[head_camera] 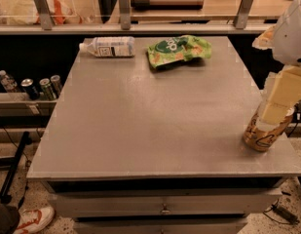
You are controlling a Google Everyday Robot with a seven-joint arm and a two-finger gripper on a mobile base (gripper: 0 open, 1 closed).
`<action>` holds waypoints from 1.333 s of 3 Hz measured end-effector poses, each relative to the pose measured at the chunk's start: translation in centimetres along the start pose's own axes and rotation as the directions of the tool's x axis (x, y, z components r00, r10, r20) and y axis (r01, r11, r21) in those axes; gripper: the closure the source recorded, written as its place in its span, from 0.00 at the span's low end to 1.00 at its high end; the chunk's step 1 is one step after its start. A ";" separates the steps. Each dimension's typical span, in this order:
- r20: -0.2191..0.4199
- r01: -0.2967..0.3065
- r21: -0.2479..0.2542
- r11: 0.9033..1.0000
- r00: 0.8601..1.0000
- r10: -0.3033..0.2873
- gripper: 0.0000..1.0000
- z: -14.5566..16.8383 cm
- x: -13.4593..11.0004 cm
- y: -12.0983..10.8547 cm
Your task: Move orange can near green rice chip bag
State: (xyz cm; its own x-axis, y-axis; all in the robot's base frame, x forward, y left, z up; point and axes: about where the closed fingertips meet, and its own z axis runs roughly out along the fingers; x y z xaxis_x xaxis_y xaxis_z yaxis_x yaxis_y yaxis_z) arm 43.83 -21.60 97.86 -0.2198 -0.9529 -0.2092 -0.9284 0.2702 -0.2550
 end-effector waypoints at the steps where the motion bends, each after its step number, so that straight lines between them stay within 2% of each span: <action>1: 0.000 0.000 0.000 1.000 1.000 0.000 0.00 0.0 0.0 0.0; 2: 0.034 -0.004 0.002 1.000 0.999 0.004 0.00 -0.1 0.2 -0.1; 3: 0.117 -0.046 -0.008 0.999 0.992 0.046 0.00 0.3 2.0 -0.7; 4: 0.209 -0.089 -0.043 0.995 0.973 0.096 0.00 1.2 3.7 -0.9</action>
Offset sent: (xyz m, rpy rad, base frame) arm 0.0006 -0.0081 -0.0024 0.0884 -0.0057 0.0128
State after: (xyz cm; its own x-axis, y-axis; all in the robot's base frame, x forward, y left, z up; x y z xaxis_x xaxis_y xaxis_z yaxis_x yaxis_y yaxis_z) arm 44.22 -25.24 96.20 -0.2404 -0.8728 -0.4248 -0.9172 0.3475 -0.1948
